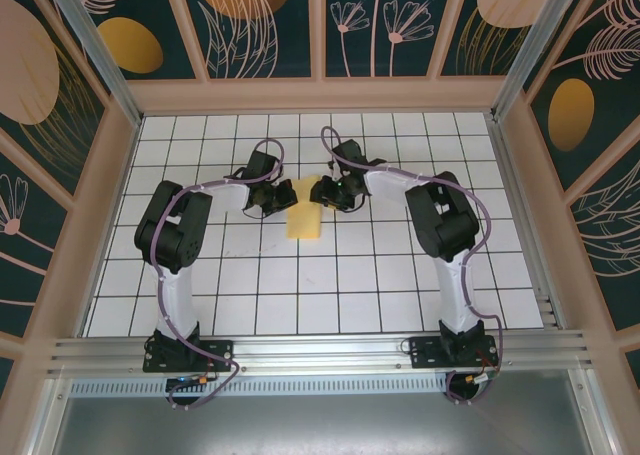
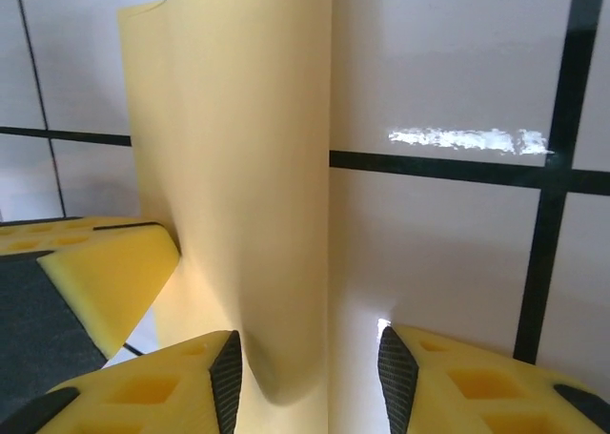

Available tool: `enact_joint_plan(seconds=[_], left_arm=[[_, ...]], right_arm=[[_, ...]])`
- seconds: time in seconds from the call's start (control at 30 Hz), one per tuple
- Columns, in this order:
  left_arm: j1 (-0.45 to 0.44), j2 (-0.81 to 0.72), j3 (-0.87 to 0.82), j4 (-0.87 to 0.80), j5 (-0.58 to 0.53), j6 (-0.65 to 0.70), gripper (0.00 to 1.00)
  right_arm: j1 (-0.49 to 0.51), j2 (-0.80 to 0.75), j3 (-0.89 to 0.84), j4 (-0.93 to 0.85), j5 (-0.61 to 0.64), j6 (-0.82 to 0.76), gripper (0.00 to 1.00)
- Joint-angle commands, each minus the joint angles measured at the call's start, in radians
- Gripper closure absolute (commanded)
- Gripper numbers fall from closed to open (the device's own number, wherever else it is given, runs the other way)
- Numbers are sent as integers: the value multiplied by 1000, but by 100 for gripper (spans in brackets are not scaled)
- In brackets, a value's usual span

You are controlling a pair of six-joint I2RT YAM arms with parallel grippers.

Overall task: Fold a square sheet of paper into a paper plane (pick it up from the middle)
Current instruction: First fold in half a square sheet of paper at the center of the table, then hold the square sheet of paper at the center of the table.

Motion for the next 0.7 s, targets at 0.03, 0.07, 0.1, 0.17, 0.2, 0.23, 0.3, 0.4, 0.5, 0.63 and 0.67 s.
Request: enact_joint_plan(seconds=[0.03, 0.07, 0.1, 0.17, 0.2, 0.23, 0.3, 0.4, 0.5, 0.63, 0.67], left_arm=[[5, 44, 6, -73, -83, 30, 98], [5, 44, 8, -73, -84, 30, 98], [5, 45, 9, -73, -85, 29, 98], [5, 43, 9, -73, -85, 30, 98], [4, 41, 11, -74, -83, 31, 98], [5, 39, 11, -74, -82, 31, 98], [5, 33, 13, -72, -76, 31, 98], [6, 10, 14, -57, -54, 29, 96], [6, -27, 23, -43, -43, 28, 92], [7, -73, 29, -19, -36, 24, 86], [6, -81, 28, -14, -35, 21, 84]], right_arm=[[8, -59, -82, 50, -133, -21, 55], [7, -62, -90, 57, -145, -21, 55], [7, -66, -99, 62, -151, -23, 57], [7, -67, -112, 71, -166, -23, 60], [7, -65, -113, 72, -163, -24, 60], [8, -63, -114, 70, -158, -25, 61], [7, -56, -111, 70, -148, -23, 62], [8, -39, -96, 49, -109, -22, 64], [7, -10, -69, -7, -32, -23, 65], [12, 36, -31, -82, 77, -14, 66], [18, 46, -23, -96, 106, -7, 67]])
